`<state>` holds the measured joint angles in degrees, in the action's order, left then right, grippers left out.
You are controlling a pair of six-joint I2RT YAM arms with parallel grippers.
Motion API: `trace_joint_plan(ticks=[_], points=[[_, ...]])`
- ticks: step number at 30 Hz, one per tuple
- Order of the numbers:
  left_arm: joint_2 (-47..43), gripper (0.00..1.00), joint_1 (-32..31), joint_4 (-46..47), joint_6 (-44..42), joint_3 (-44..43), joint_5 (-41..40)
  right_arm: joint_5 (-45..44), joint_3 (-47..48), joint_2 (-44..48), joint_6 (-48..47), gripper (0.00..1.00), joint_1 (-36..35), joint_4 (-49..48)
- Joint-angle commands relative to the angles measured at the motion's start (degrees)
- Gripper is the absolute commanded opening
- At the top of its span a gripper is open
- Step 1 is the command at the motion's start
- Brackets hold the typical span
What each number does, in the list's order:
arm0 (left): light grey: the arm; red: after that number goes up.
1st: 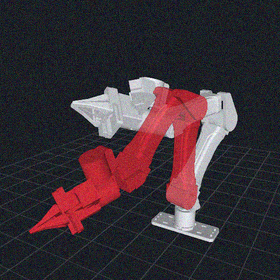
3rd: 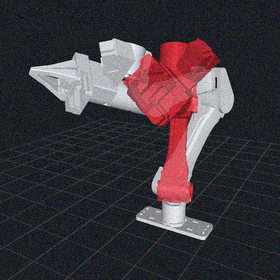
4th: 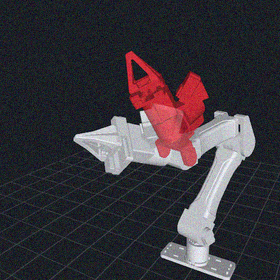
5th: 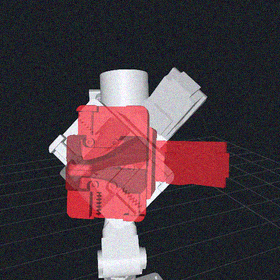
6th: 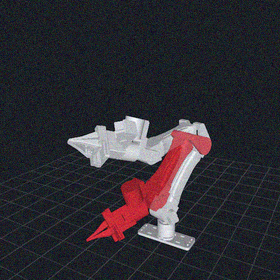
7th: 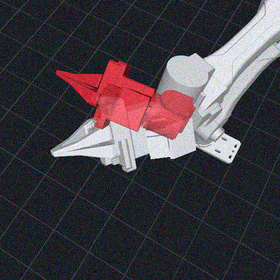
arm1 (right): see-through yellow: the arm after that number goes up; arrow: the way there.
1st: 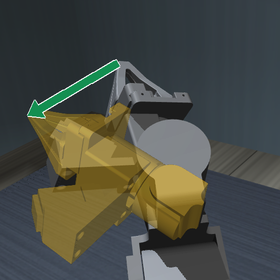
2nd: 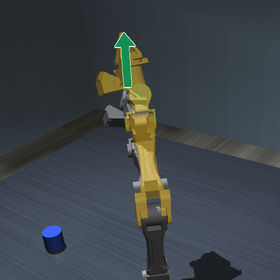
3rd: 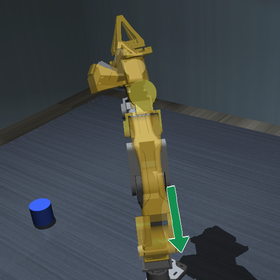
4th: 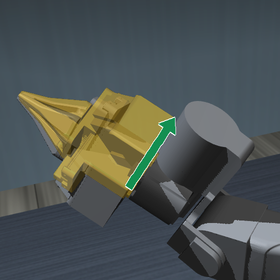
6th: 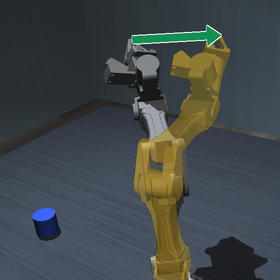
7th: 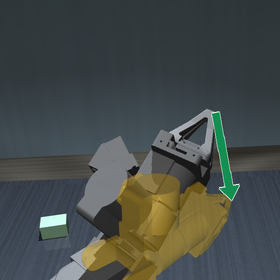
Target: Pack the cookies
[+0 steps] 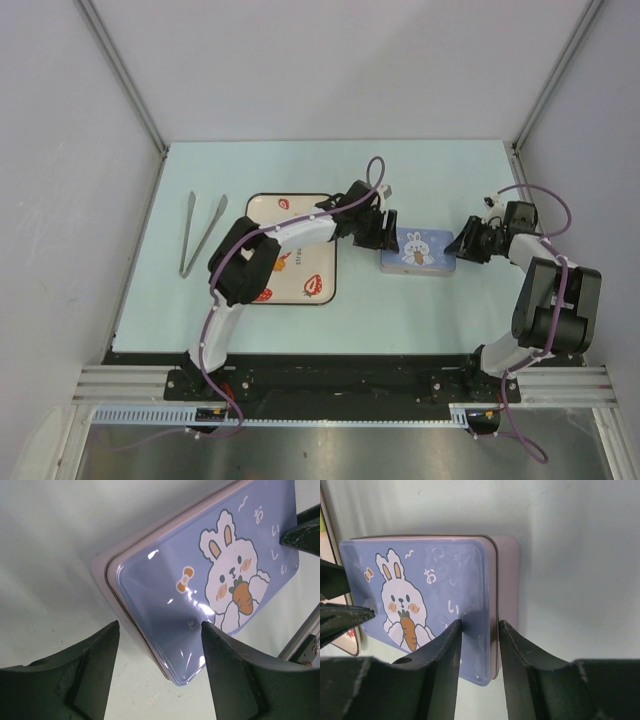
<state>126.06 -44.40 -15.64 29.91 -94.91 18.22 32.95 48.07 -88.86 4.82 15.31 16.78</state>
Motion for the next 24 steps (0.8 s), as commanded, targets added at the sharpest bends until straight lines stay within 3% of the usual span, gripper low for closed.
trace_joint_plan(ticks=[1,9,16,24], points=[[-1.08,0.69,1.51,1.13,-0.47,1.04,-0.11,-1.31,0.79,-2.37,0.63,0.38,-2.12,0.54],[-3.01,0.63,3.09,3.16,-0.73,5.44,-0.46,-1.66,1.93,-4.57,1.86,0.38,-5.29,-0.16],[-2.13,0.51,4.15,3.07,-0.82,5.35,-0.46,-1.57,2.11,-5.71,1.86,0.35,-6.35,-0.34],[-3.1,0.48,5.64,3.24,-1.26,7.45,-1.25,0.45,2.64,-7.64,2.21,0.32,-8.01,-0.95]])
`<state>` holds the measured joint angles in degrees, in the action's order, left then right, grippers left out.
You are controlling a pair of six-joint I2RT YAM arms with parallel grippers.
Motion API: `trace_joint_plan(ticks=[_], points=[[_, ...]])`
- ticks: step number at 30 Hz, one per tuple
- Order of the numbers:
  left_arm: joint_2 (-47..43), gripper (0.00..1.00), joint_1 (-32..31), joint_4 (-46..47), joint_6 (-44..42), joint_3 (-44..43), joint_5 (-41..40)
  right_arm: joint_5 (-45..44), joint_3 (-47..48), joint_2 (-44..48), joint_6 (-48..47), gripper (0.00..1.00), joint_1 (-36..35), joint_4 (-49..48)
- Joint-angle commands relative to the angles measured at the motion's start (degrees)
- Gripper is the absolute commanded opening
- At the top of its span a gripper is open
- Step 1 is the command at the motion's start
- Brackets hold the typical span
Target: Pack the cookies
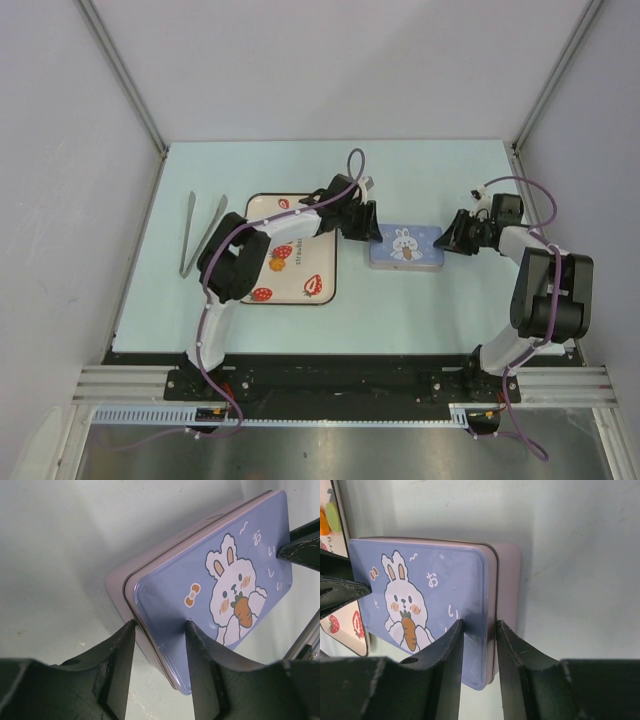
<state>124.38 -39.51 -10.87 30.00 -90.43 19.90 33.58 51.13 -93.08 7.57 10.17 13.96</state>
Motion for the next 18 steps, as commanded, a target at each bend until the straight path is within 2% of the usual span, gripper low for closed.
trace_joint_plan(ticks=[1,14,18], points=[[-1.59,0.48,0.92,-1.34,-1.52,3.33,-2.85,-0.01,-0.33,-3.51,-0.37,0.32,-3.14,1.26],[-4.05,0.48,2.33,-1.26,-2.84,6.85,-4.08,1.92,1.16,-5.27,0.42,0.33,-6.22,0.02],[-4.4,0.52,2.5,-1.52,-3.54,7.2,-4.61,3.07,1.51,-6.24,0.86,0.34,-7.01,-0.42]])
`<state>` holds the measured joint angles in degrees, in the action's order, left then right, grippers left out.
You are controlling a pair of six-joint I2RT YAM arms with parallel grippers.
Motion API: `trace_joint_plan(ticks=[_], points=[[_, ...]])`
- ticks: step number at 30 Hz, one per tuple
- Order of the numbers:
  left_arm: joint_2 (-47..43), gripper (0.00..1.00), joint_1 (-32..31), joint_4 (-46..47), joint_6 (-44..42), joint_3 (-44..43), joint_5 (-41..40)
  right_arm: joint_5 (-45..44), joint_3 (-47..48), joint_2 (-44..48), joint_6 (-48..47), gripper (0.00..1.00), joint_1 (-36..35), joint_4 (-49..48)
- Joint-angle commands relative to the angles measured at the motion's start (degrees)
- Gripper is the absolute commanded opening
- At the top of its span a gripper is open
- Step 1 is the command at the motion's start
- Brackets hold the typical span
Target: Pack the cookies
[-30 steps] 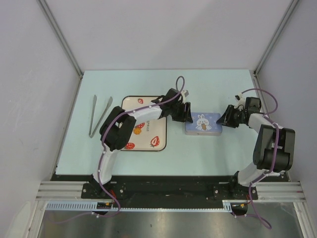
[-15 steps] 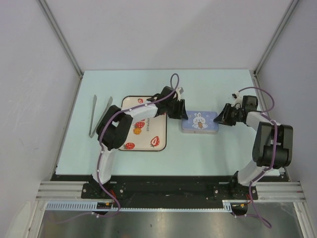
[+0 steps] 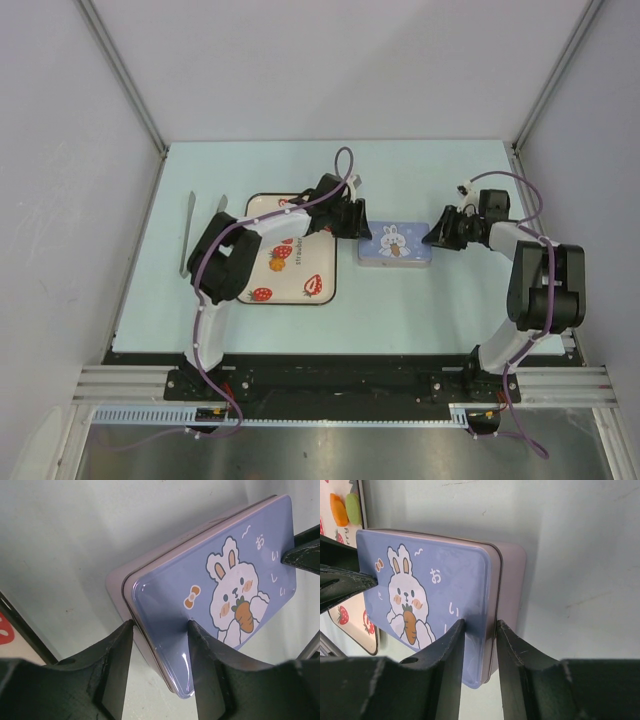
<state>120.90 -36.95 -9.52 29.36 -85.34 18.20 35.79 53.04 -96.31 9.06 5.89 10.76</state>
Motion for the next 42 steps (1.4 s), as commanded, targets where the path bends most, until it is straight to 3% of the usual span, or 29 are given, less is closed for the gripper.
trace_joint_plan(ticks=[1,11,28,37,42], points=[[-1.1,0.53,0.03,-2.7,-2.91,2.28,-3.08,0.86,-0.48,-3.18,-0.8,0.35,-2.81,2.77],[-2.34,0.64,0.04,-2.96,-3.52,2.2,-3.87,-0.19,-0.39,0.07,-1.41,0.41,-2.82,3.12],[-9.54,0.74,0.04,-2.61,-6.6,3.95,-7.21,-0.28,5.32,9.21,-1.94,0.51,-0.36,5.14],[-15.87,0.83,1.35,-2.61,-12.57,2.72,-11.95,-8.18,7.34,15.71,-8.18,0.59,0.79,3.48],[-20.0,0.9,3.37,-1.21,-15.04,3.16,-14.5,-14.95,7.61,18.88,-11.6,0.69,0.7,-0.12]])
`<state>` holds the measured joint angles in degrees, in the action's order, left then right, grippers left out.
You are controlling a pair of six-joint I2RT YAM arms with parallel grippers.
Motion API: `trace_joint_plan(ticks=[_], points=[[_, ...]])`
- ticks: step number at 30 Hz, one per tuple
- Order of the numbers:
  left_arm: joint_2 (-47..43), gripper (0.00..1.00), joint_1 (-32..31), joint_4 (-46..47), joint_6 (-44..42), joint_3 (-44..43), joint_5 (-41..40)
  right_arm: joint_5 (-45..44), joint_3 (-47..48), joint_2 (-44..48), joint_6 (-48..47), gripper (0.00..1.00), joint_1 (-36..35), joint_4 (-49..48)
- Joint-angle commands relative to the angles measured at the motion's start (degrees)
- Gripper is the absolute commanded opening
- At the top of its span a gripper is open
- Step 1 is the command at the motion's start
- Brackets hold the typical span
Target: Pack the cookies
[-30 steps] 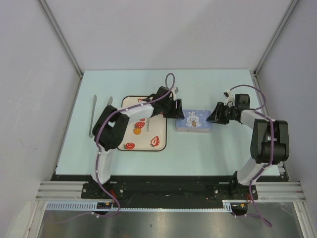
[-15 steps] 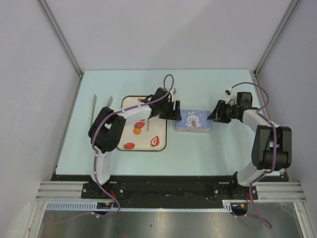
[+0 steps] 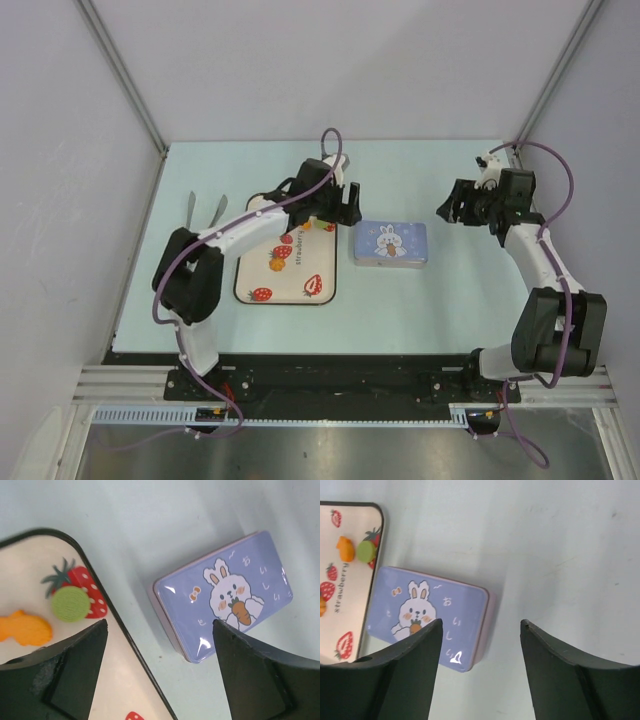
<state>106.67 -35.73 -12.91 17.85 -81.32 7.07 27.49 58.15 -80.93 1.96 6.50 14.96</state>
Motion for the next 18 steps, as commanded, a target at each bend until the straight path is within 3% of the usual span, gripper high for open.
trace_joint_plan(ticks=[1,4,7,11,18], points=[[-7.08,0.91,3.46,2.53,-3.78,-0.77,-3.64,-7.79,2.49,4.54,-5.03,0.74,0.09,-5.02],[-8.93,0.94,6.18,2.89,-4.75,-0.07,-4.95,-13.23,2.49,5.95,-5.82,0.81,0.09,-7.57],[-11.3,0.99,9.08,2.97,-6.15,0.72,-6.98,-15.96,2.49,7.18,-5.82,0.99,0.09,-9.86],[-15.26,1.0,12.95,5.6,-8.87,4.23,-10.32,-18.51,2.5,8.24,-6.0,1.0,-0.09,-12.05],[-22.28,1.0,22.62,6.49,-8.71,7.66,-7.6,-20.89,3.98,8.59,-5.03,1.0,-0.26,-11.97]])
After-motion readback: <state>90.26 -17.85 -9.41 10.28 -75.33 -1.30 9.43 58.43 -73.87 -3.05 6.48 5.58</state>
